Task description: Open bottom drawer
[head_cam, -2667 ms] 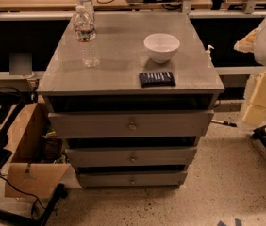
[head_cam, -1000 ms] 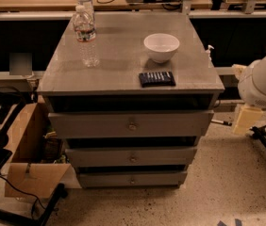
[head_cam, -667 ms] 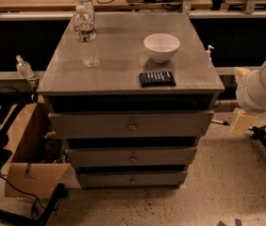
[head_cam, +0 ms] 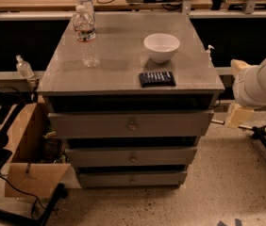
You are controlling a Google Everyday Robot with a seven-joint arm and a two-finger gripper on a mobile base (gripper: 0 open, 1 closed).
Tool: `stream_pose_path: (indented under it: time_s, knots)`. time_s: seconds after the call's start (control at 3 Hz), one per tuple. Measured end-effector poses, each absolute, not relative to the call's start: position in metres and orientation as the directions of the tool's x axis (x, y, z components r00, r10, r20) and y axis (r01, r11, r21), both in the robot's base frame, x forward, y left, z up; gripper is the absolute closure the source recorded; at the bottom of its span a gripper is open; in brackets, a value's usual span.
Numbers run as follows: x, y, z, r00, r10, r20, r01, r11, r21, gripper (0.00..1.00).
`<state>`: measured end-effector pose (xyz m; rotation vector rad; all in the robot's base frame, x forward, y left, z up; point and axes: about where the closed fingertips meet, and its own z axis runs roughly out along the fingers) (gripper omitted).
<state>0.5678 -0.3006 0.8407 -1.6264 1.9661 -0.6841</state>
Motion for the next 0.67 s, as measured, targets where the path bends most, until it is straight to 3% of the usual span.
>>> stream_pose_path:
  time_s: [0.33, 0.67]
  knots:
    - [0.563, -0.297, 0.807, -0.171, -0.983, -0.071, -0.742, 0.176, -0.647, 0.00]
    - [0.543, -0.301, 0.713, -0.199, -0.974, -0.111, -0.751, 0.225, -0.621, 0.00]
